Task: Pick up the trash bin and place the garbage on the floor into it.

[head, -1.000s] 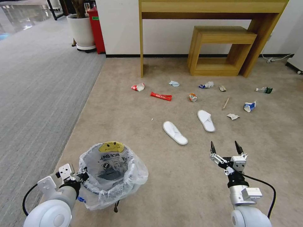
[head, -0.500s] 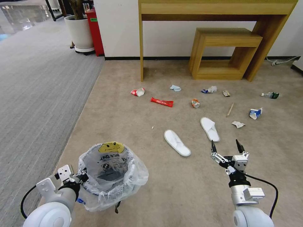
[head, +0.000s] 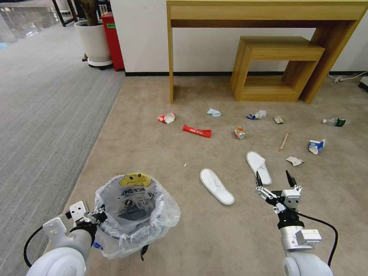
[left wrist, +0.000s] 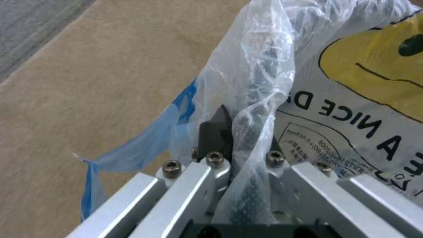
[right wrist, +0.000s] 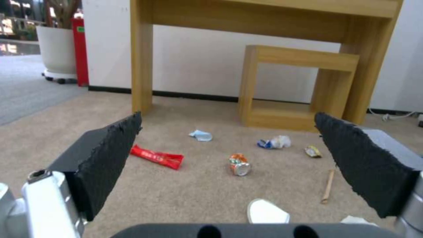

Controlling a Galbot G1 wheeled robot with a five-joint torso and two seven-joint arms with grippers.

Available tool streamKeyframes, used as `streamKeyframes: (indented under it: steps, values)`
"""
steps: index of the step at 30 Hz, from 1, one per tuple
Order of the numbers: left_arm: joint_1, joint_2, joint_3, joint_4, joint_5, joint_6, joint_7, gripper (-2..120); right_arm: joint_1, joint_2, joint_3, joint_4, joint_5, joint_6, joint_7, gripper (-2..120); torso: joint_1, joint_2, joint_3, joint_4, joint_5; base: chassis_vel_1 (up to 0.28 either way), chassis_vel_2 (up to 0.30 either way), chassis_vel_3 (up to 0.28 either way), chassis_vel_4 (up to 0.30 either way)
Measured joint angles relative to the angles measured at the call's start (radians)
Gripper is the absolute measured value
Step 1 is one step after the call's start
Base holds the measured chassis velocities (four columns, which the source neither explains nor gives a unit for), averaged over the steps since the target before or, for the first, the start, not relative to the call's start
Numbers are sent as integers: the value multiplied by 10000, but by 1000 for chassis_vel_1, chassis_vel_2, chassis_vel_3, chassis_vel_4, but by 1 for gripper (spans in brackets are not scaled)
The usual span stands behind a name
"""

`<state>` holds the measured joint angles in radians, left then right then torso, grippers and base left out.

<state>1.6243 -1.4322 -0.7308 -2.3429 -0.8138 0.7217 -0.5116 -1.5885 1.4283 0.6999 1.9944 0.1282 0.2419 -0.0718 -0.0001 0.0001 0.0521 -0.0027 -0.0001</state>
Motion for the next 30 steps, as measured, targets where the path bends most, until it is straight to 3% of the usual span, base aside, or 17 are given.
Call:
streamKeyframes:
  steps: [24,28,30]
  values:
    - [-308,-13,7,454,2,-60,12,1,572,-571,-227,-1013,562,-277,48,100,1,0,1,0,1,-101,106,101,-107]
    - [-331,-13,9,502,2,-74,18,1,799,-861,-323,-1327,869,-645,3,100,1,0,2,0,1,-34,51,37,-47]
    - [-341,-23,9,542,2,-85,23,1,942,-1204,-468,-1644,1371,-1278,-196,100,1,0,1,1,2,0,0,0,0]
